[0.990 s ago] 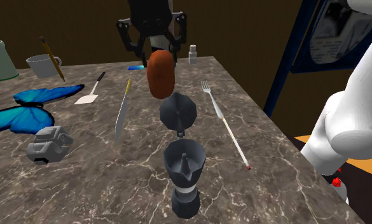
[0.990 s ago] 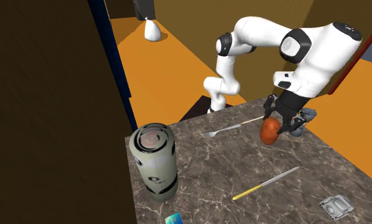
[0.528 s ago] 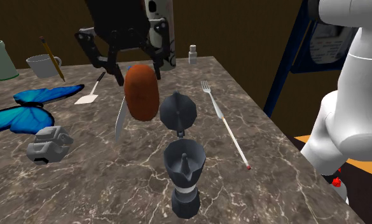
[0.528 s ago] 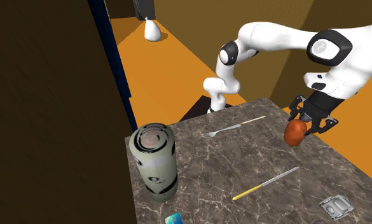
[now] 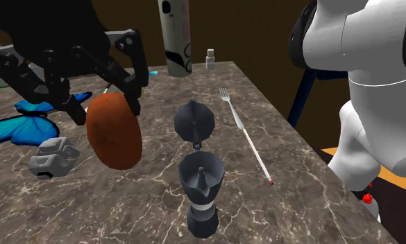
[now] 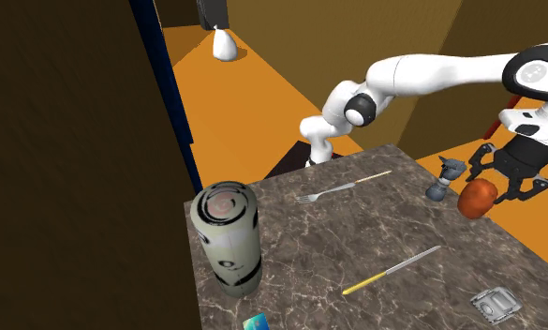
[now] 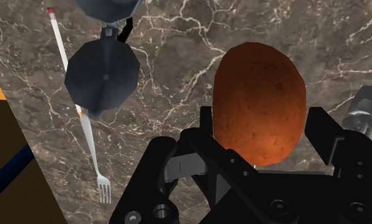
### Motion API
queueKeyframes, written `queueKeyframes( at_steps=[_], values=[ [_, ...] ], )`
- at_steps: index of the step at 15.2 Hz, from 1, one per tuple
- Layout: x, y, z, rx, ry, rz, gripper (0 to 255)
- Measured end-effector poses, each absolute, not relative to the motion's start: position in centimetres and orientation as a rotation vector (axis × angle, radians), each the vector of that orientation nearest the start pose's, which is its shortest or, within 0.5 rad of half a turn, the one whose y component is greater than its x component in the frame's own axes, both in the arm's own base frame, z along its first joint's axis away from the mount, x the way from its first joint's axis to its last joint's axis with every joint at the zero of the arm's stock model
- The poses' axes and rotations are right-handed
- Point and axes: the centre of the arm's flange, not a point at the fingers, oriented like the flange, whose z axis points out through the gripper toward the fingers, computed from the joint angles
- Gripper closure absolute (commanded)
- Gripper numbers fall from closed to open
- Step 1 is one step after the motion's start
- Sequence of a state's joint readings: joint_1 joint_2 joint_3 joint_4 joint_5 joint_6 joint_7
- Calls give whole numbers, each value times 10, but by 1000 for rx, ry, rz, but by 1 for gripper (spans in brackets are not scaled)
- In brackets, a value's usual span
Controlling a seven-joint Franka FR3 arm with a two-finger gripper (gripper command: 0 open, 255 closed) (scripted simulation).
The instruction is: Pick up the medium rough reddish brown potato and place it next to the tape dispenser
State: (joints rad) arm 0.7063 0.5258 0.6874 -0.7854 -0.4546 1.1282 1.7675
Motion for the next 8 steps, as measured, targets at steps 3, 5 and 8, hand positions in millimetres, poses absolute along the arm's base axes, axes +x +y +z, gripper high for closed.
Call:
queueKeyframes(
  at_steps=[3, 5, 8],
  values=[
    [310, 561, 650, -3099, 980, -151, 255],
    [310, 563, 639, -3099, 981, -152, 255],
    [309, 563, 624, -3099, 982, -152, 255]
  ],
)
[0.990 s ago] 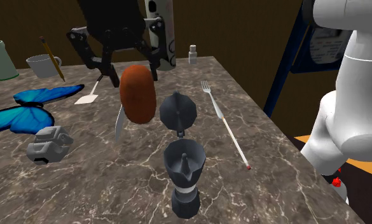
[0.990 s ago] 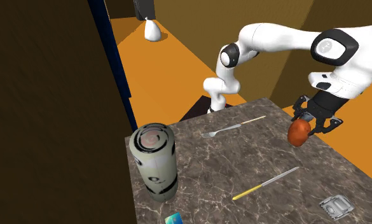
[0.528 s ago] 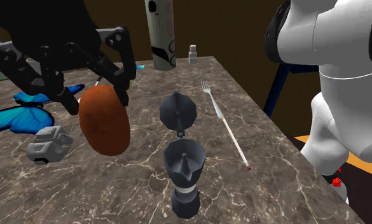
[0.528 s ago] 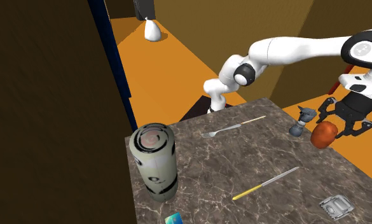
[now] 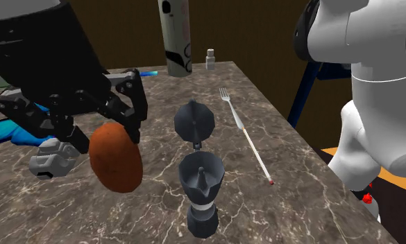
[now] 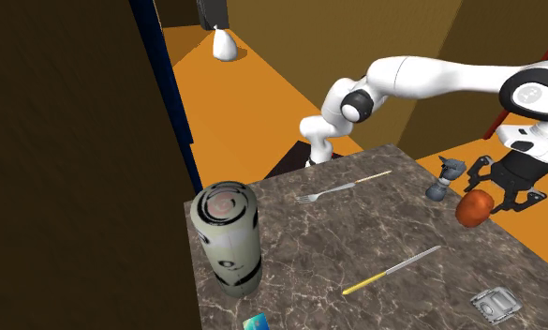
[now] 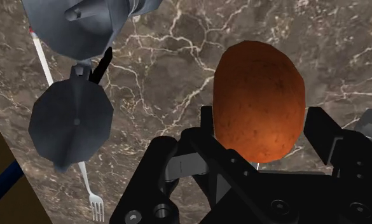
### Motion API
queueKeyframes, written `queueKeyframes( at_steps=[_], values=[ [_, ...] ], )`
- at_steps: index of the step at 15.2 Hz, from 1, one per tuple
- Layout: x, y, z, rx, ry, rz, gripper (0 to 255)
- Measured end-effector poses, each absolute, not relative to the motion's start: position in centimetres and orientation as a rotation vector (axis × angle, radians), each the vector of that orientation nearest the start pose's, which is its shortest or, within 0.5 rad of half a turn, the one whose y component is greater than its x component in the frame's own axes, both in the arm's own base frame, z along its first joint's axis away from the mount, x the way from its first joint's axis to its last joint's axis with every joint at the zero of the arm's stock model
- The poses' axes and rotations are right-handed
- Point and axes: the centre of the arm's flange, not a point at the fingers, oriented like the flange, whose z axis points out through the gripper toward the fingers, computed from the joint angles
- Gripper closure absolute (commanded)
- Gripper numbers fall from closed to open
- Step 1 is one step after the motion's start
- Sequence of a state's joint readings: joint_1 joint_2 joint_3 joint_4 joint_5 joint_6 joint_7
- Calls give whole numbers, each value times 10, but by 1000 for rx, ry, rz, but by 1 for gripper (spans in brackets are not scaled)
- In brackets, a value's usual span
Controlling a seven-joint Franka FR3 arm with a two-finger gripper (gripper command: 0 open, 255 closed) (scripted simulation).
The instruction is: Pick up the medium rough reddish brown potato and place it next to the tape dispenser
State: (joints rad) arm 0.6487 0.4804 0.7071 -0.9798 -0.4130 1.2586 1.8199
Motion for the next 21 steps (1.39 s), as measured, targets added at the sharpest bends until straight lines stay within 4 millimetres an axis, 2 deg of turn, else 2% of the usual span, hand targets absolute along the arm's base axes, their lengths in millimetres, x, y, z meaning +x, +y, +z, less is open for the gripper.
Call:
queueKeyframes(
  at_steps=[16, 21],
  values=[
    [311, 563, 545, -3087, 982, -159, 255],
    [310, 563, 538, -3084, 982, -160, 255]
  ],
)
